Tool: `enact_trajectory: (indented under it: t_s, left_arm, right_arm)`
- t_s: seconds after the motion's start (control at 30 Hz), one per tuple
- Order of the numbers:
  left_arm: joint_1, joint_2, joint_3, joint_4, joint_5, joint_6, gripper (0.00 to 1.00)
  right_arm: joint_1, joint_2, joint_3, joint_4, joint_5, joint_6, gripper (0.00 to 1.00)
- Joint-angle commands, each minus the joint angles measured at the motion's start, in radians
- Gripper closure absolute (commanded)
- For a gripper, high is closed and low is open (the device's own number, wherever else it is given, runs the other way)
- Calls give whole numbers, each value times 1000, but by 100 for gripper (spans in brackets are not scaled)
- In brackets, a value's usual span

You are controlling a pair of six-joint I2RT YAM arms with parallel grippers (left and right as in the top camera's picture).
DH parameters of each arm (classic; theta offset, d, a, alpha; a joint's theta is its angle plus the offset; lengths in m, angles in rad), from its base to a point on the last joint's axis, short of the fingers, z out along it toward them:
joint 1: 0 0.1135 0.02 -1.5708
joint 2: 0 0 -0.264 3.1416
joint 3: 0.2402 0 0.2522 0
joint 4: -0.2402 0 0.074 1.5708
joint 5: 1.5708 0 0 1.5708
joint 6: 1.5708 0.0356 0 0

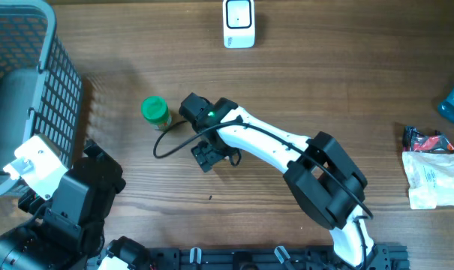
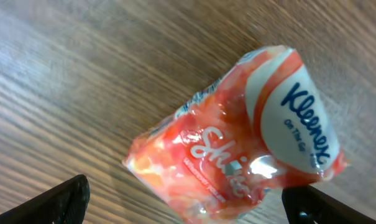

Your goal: Scan the item barcode

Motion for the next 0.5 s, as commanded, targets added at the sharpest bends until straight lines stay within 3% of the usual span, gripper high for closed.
enact_trajectory:
  t_s: [0.0, 0.1, 0.27, 0.47]
  left_arm:
    - [9, 3, 7, 0, -2, -16, 0]
    - [9, 3, 7, 0, -2, -16, 0]
    - [9, 3, 7, 0, -2, -16, 0]
    - [9, 3, 7, 0, -2, -16, 0]
  right_arm:
    - [-3, -28, -10, -12, 65, -246, 0]
    - [-13, -28, -10, -18, 85, -409, 0]
    - [-37, -29, -10, -40, 81, -481, 0]
    - [-58, -60, -9, -50, 39, -395, 0]
